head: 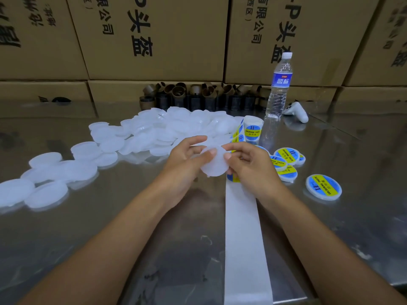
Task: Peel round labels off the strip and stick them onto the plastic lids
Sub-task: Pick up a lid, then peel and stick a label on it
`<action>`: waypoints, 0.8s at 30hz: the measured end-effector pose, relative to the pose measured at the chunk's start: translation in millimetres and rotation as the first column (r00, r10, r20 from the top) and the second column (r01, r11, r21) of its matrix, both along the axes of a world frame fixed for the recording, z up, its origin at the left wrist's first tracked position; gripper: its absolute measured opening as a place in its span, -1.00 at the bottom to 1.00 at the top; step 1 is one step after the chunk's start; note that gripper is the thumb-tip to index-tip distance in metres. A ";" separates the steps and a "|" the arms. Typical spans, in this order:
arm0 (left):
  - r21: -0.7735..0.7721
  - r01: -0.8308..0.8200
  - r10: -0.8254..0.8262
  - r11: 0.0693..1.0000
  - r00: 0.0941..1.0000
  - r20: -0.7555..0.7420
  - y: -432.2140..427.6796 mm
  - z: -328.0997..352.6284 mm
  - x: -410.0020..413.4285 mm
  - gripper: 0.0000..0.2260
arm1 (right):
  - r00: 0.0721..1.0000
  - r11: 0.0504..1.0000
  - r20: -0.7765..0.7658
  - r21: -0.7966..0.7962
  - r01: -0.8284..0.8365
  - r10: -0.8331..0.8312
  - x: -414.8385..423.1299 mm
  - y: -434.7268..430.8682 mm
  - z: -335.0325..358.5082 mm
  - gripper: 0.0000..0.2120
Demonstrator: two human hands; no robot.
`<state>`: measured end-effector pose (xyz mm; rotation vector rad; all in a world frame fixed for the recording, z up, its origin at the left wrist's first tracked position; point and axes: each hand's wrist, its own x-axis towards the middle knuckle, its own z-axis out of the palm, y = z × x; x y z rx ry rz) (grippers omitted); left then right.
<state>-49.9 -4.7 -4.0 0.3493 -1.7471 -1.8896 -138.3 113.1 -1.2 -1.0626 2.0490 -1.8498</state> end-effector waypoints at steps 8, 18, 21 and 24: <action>0.178 0.249 -0.249 0.952 0.968 -0.022 -6.1 -2.9 -0.5 -0.69 | 0.991 0.991 0.033 -0.026 -0.132 0.133 3.2 0.4 2.8 -0.80; 0.243 0.185 -0.174 0.952 0.983 -0.067 -2.6 -4.8 -4.8 -0.80 | 0.998 0.997 0.063 -0.070 -0.014 0.018 1.6 -0.6 0.5 -0.91; 0.298 0.137 -0.120 0.945 0.990 -0.077 -3.9 -5.1 -5.0 -0.82 | 0.932 0.951 -0.196 -0.023 0.307 -0.306 -6.4 -0.8 -5.7 -0.91; 0.347 0.134 -0.104 0.928 0.989 -0.102 -5.5 -3.9 -5.5 -0.83 | 0.826 0.865 -0.330 0.055 0.499 -0.456 -12.3 3.0 -10.1 -0.80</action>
